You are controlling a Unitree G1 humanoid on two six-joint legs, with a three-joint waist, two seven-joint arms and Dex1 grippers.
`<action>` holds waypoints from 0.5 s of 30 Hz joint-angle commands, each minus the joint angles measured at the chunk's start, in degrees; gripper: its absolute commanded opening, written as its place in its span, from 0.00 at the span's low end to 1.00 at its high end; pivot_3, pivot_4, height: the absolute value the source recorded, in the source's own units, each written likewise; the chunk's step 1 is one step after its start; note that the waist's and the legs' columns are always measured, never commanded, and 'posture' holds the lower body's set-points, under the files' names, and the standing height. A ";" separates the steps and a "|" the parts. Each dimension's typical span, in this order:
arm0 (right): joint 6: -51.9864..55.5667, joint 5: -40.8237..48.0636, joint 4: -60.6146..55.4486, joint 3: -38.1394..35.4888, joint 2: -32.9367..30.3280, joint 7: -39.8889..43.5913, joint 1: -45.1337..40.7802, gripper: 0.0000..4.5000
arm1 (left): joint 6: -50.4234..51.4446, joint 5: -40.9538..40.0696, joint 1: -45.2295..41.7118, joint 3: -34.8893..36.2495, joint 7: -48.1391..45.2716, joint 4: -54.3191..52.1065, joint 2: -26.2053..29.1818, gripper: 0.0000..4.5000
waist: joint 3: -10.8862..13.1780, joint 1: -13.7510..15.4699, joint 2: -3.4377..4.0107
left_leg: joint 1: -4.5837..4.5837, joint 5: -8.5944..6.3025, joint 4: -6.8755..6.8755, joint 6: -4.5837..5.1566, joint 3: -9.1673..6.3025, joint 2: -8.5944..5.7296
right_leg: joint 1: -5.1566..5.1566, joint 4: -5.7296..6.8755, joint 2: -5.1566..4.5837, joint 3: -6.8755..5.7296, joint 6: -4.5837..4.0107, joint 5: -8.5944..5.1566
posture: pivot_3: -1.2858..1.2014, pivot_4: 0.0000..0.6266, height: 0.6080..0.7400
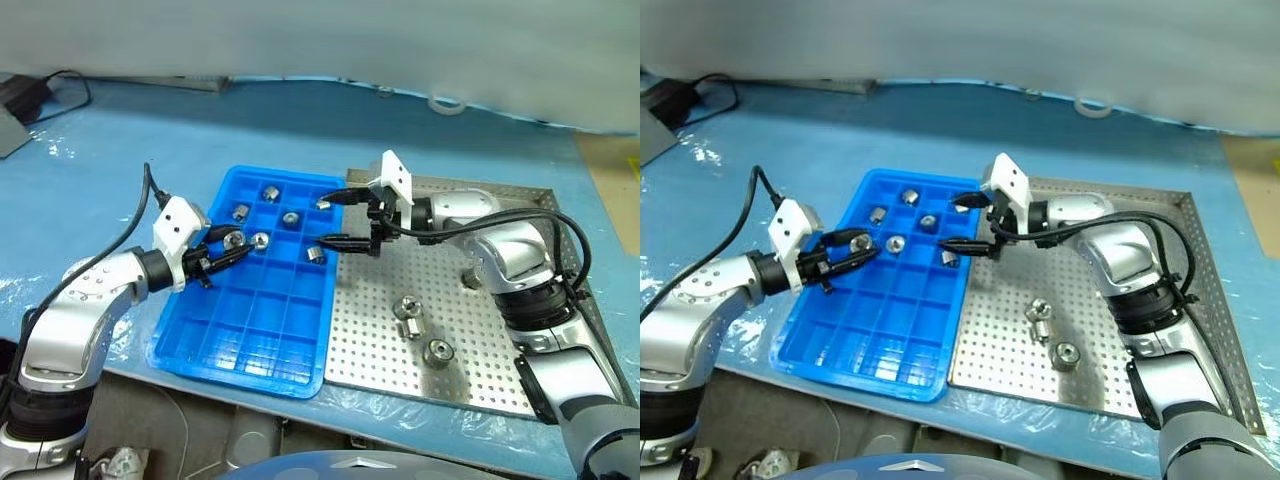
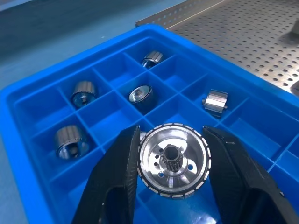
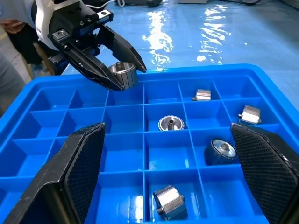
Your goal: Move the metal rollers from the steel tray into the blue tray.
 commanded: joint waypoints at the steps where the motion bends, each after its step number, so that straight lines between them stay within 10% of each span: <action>1: -4.53 -2.24 3.02 0.37 0.63 2.52 -1.11 1.00 | 2.64 -1.37 0.38 3.26 4.05 -0.47 -0.42 0.39 | 0.00 0.37 -0.02 | 0.01 0.01 0.00 -0.05 0.00 0.00 | 0.00 0.04 0.00 -0.01 0.00 0.00 | 0.62 0.24 1.00; 15: -13.50 -8.90 10.53 -0.31 2.48 3.17 -0.19 1.00 | -2.28 7.19 -0.83 -5.91 10.99 9.68 -2.42 0.39 | -0.02 1.22 -0.07 | 0.05 0.28 -0.02 0.02 0.00 0.02 | -0.04 0.14 -0.03 -0.04 0.01 0.01 | 0.61 0.24 1.00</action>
